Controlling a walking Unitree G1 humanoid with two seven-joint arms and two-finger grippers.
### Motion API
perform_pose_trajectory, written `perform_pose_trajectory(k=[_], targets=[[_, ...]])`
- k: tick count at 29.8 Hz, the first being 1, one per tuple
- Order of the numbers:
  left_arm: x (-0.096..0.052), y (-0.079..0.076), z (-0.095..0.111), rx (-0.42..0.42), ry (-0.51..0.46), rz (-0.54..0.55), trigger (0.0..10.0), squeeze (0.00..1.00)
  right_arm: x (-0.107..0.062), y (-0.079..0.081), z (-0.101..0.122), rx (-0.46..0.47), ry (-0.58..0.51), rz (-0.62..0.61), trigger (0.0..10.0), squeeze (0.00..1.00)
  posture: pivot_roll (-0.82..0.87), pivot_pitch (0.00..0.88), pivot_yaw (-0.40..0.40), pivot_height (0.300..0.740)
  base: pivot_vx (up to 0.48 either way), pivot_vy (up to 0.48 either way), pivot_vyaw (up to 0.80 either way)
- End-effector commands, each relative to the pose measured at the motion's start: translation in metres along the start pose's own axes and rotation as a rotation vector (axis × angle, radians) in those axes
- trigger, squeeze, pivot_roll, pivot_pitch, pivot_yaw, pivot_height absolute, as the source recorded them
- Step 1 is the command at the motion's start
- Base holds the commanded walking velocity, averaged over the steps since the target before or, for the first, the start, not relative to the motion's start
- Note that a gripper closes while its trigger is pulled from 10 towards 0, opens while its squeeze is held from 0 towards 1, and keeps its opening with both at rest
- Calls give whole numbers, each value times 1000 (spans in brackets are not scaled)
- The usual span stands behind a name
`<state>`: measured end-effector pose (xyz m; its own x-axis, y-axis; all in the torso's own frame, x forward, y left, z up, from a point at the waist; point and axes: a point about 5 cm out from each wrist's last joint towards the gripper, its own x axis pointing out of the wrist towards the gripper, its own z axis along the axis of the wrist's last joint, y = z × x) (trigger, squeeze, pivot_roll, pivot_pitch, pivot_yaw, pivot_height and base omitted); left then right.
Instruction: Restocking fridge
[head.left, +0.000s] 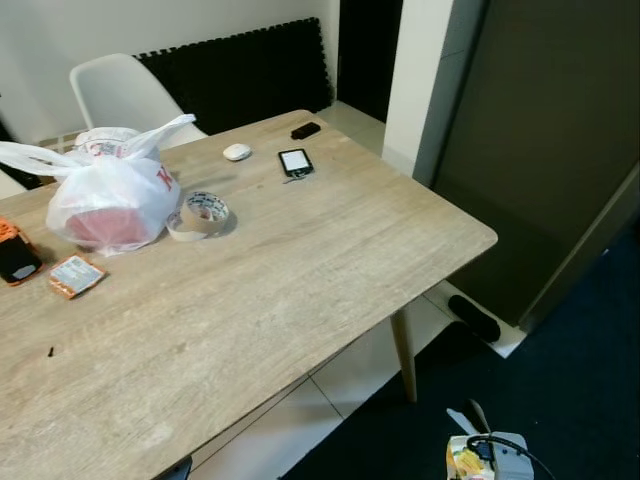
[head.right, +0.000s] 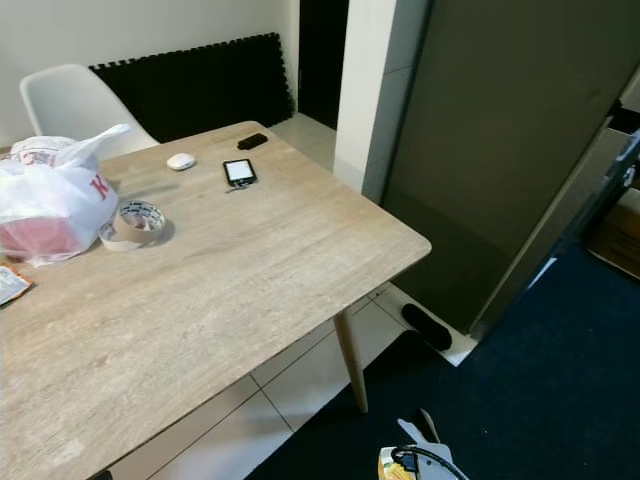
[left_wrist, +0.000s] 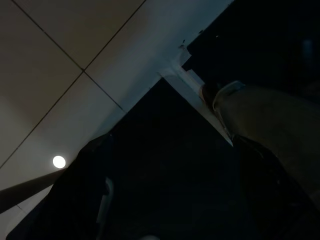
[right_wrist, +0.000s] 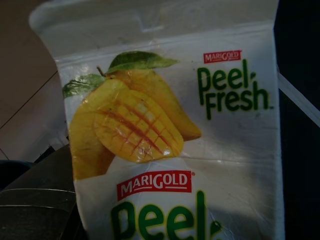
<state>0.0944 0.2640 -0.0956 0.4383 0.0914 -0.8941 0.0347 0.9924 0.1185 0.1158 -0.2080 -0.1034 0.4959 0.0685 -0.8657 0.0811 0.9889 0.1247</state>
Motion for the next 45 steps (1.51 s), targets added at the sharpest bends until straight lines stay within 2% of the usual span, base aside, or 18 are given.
perform_pose_trajectory(k=[1, 10, 13, 20, 30, 36, 41, 44, 45], targets=[[2, -6, 1, -14, 8, -10, 10000, 0, -1, -5, 3, 13, -12, -12, 10000, 0, 14, 0, -28, 740, 0, 0, -600], [3, -1, 14, -28, -34, -1, 10000, 0, -2, -8, 3, 1, -8, -13, 10000, 0, 28, 0, -53, 740, 0, 0, -606], [2, 6, 12, -32, -28, 27, 10000, 0, -2, -9, 0, 6, 3, -22, 10000, 0, 34, 0, -41, 740, 0, 0, -606], [1, 9, 12, -40, -42, 28, 10000, 0, -2, -7, -2, 4, 12, -15, 10000, 0, 44, 0, -52, 740, 0, 0, -606], [4, -1, 16, -37, -50, 4, 10000, 0, -2, -15, 11, 8, -24, -36, 10000, 0, 19, 0, -57, 740, 0, 0, -604], [5, -4, 19, -41, -54, 0, 10000, 0, -3, -12, 2, 3, 0, -30, 10000, 0, 20, 0, -53, 740, 0, 0, -606], [5, -4, 20, -77, -61, 5, 10000, 0, -3, -12, -1, 7, 5, -30, 10000, 0, 19, 0, -47, 740, 0, 0, -603], [6, -4, 22, -7, -51, 0, 10000, 0, -4, -12, -2, 9, 9, -31, 10000, 0, 22, 0, -47, 740, 0, 0, -606], [6, -4, 22, -7, -51, 0, 10000, 0, -4, -12, -2, 9, 9, -31, 10000, 0, 22, 0, -47, 740, 0, 0, -606]])
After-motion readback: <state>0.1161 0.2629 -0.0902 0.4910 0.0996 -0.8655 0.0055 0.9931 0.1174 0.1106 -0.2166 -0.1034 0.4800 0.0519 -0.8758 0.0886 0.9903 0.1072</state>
